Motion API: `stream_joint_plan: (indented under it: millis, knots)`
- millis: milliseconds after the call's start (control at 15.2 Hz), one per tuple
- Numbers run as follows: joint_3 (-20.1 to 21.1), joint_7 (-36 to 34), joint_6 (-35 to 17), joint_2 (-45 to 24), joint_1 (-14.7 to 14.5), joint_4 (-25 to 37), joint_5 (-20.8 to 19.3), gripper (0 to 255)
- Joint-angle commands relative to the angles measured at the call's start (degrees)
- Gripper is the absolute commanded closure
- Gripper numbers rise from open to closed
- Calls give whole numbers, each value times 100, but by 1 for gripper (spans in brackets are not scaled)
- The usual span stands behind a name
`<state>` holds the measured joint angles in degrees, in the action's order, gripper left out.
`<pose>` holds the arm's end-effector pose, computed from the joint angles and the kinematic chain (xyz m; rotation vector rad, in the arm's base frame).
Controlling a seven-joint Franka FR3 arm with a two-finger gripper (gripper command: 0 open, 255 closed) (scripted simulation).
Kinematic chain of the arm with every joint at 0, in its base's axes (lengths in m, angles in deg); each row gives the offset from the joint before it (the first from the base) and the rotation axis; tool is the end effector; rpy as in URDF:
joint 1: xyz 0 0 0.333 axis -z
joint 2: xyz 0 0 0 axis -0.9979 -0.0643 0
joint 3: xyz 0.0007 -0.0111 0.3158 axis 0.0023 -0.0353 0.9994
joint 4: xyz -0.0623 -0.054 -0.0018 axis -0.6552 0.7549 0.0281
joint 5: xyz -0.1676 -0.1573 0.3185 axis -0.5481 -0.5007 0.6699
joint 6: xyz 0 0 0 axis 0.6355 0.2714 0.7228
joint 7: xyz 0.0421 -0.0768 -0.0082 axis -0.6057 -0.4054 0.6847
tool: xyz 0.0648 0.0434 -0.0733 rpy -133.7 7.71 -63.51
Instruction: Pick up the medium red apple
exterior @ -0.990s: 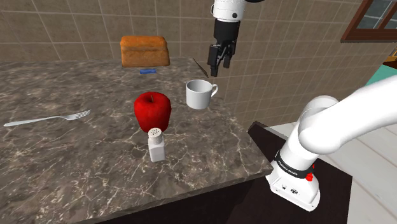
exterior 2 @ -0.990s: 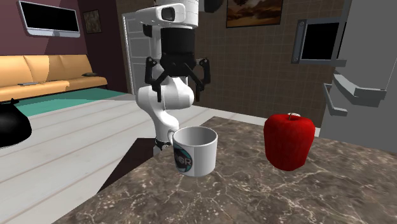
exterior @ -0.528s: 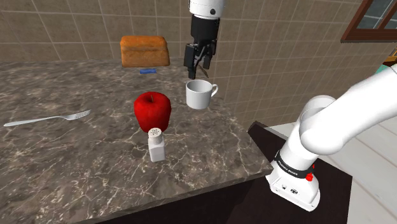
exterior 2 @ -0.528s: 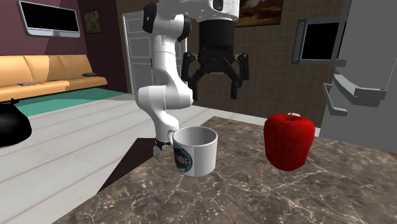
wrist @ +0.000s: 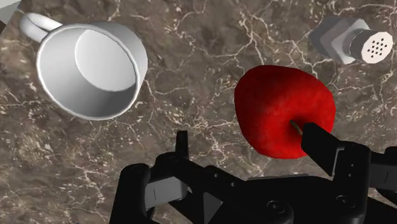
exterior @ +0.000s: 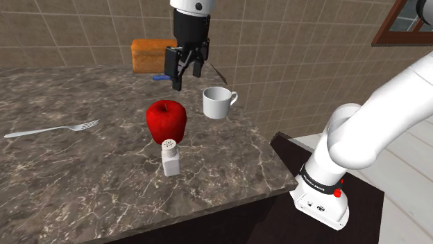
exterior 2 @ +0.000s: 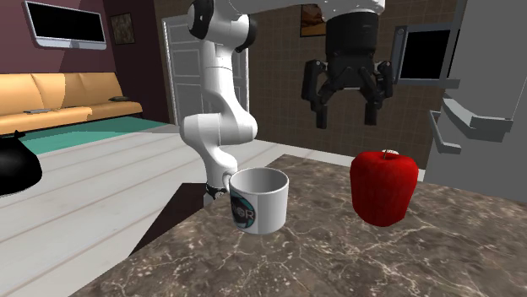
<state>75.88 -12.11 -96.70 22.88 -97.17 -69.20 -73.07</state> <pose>0.3659 0.2888 0.5967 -3.0909 -0.4538 -0.1890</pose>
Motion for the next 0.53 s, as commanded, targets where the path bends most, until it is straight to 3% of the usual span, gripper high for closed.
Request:
stream_joint_plan:
  millis: [0,198,462]
  knots:
    - [239,-230,-57,-302,-50,347,-87,0]
    - [552,-525,-130,-725,-119,820,-283,0]
    - [569,-538,-365,-718,-136,586,-279,0]
